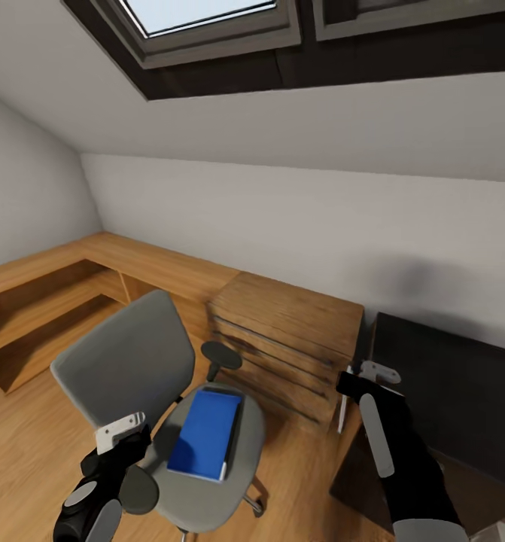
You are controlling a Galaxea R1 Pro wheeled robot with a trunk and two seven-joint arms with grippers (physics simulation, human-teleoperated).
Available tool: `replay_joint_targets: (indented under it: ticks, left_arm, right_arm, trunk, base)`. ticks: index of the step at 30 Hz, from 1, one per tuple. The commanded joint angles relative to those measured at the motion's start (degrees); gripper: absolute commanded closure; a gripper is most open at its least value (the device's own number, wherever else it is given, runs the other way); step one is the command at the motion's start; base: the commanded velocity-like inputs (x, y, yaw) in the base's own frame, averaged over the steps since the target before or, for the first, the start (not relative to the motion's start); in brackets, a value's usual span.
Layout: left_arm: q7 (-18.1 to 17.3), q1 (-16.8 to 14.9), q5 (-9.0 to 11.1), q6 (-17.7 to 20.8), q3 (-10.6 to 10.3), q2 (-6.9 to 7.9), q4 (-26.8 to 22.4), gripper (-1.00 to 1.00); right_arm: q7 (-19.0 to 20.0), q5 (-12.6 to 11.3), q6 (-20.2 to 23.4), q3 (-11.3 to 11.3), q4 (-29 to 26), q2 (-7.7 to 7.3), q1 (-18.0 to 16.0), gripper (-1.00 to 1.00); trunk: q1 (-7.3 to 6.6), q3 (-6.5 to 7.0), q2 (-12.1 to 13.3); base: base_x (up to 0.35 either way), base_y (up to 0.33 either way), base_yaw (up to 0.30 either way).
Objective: In the bedroom, organize the workspace by keeping the computer under the desk, ensuring the monitor is on the desk, placing the keyboard on the desk next to the monitor, placing the mouse on the desk next to the keyboard, moving the folder from the swivel chair onto the desk next to the mouse, stacking the notebook on top of the folder with the pen on top of the notebook, and positioning the swivel chair next to the desk.
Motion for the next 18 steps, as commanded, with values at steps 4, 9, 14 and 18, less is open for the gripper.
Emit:
replay_joint_targets:
  ticks: [4, 9, 14, 18]
  left_arm:
    - [0.53, -0.04, 0.44, 0.12, -0.13, 0.11, -0.10, -1.00]
    - [0.53, -0.03, 0.53, 0.12, -0.13, 0.19, 0.03, -1.00]
    - [0.53, -0.01, 0.52, 0.12, -0.13, 0.21, 0.07, -1.00]
    - [0.54, 0.03, 0.52, 0.12, -0.13, 0.21, 0.09, -1.00]
  right_arm:
    - [-0.41, -0.64, 0.12, -0.27, -0.06, 0.04, -0.06, 1.00]
    - [-0.41, -0.61, 0.12, -0.59, -0.07, 0.04, -0.06, 1.00]
    - [-0.36, -0.61, 0.10, -1.09, -0.07, 0.04, -0.06, 1.00]
    - [-0.36, -0.60, 0.12, -1.21, -0.07, 0.04, -0.06, 1.00]
  trunk:
    - [0.02, 0.04, -0.08]
    - [0.02, 0.18, -0.08]
    - [0.02, 0.30, -0.08]
    - [0.02, 0.40, -0.08]
  base:
    - [0.000, 0.000, -0.259]
    - [0.000, -0.022, -0.266]
    - [0.000, -0.206, -0.269]
    - [0.024, -0.289, -0.270]
